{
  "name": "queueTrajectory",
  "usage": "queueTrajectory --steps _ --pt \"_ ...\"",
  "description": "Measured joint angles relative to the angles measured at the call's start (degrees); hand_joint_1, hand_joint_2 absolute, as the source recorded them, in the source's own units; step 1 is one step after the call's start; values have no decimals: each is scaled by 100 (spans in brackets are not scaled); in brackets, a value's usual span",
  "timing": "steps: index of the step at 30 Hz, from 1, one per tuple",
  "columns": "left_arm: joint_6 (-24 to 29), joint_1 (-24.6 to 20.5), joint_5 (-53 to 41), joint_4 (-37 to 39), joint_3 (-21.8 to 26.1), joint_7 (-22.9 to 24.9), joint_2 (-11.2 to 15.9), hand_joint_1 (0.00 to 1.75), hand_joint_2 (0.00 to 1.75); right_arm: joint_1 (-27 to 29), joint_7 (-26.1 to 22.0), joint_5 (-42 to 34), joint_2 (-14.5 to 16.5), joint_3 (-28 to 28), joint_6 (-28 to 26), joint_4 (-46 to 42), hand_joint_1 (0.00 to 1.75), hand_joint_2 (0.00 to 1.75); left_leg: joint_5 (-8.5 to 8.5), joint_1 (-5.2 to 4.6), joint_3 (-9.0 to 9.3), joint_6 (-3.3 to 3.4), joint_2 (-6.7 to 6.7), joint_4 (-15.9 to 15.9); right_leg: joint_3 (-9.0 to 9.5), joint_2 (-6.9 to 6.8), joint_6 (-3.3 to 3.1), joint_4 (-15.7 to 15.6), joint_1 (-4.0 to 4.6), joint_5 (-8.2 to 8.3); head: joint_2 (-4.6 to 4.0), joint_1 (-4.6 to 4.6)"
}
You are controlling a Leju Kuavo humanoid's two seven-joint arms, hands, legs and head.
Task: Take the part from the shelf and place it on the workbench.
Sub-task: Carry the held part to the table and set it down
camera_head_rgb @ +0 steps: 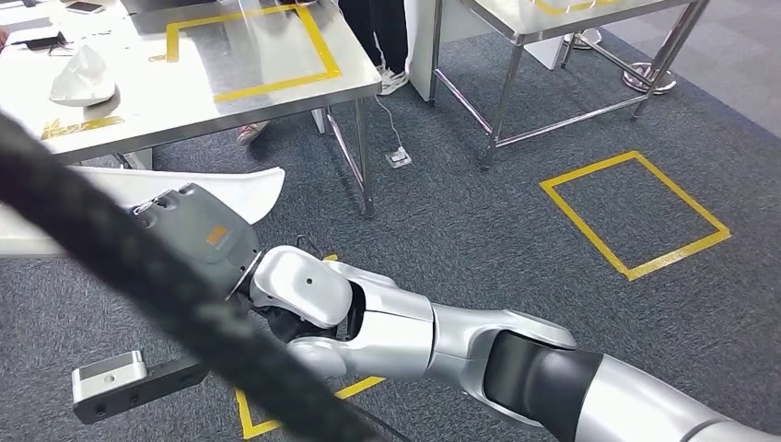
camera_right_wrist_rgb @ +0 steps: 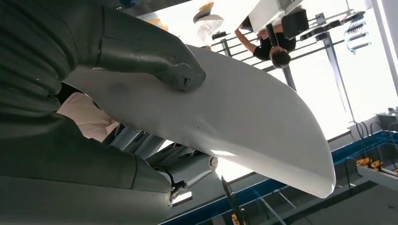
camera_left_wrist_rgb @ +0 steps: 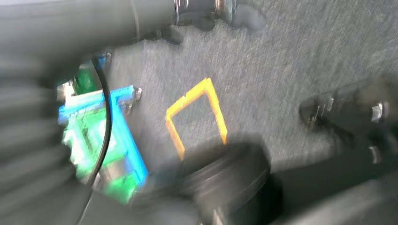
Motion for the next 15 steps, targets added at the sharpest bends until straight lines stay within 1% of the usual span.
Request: queueTrajectory --steps 1,2,3,4,5,6,7,9,10,11,12,14,15 --pt "0 -9 1 0 1 2 1 0 175 7 1 0 -1 1 1 3 175 175 95 1 -74 -3 0 38 43 7 7 4 -1 -37 0 1" --pt "0 -19 0 0 1 5 3 0 175 9 0 0 -2 1 1 6 175 175 302 2 -31 1 0 -150 98 17 20 8 -4 -77 0 0" --pt "0 -21 -3 1 0 13 4 0 175 7 -1 0 -2 1 1 8 175 175 570 3 98 10 0 -502 160 26 39 13 -8 -123 0 -2" --pt "0 -11 -4 4 0 21 5 0 175 4 -3 1 -2 1 0 10 175 175 773 -3 257 24 -2 -865 212 36 67 19 -4 -171 1 -5" --pt "0 -1 -4 6 0 28 6 0 175 -2 -5 1 -1 1 -1 13 175 175 879 -12 404 49 -6 -1192 241 48 99 30 4 -211 1 -22" --pt "0 7 -4 8 0 34 5 0 175 -8 -7 1 -1 0 -1 15 175 175 904 -21 493 83 -11 -1385 251 55 134 33 12 -234 1 -29" --pt "0 11 -4 9 0 38 4 0 175 -13 -9 1 -1 -1 -1 17 175 175 852 -31 532 124 -18 -1459 249 60 168 41 24 -242 1 -26" --pt "0 12 -5 7 0 38 -1 0 175 -18 -15 -1 -2 -2 -3 19 175 175 809 -28 570 214 -32 -1504 249 56 220 66 23 -245 0 -6" --pt "0 15 -6 7 0 38 -3 0 175 -22 -19 -1 -2 -2 -5 19 175 175 790 -21 606 254 -37 -1518 225 49 246 148 20 -270 0 5" --pt "0 14 -6 7 0 37 -4 0 175 -30 -22 -1 -2 -2 -7 20 175 175 772 -14 649 289 -39 -1531 141 40 270 315 14 -330 0 10" --pt "0 12 -8 8 0 37 -4 0 175 -34 -25 -1 -2 -2 -9 20 175 175 752 -10 686 319 -38 -1543 -17 29 295 590 8 -425 0 15" --pt "0 13 -11 10 0 34 -1 0 175 -17 -25 1 -5 -2 -13 24 175 175 701 -19 732 353 -37 -1545 -510 17 327 1332 3 -654 0 22" --pt "0 20 -15 10 -1 31 -2 0 175 6 -25 2 -10 -2 -16 26 175 175 669 -25 758 358 -38 -1543 -737 16 329 1606 3 -695 0 24"
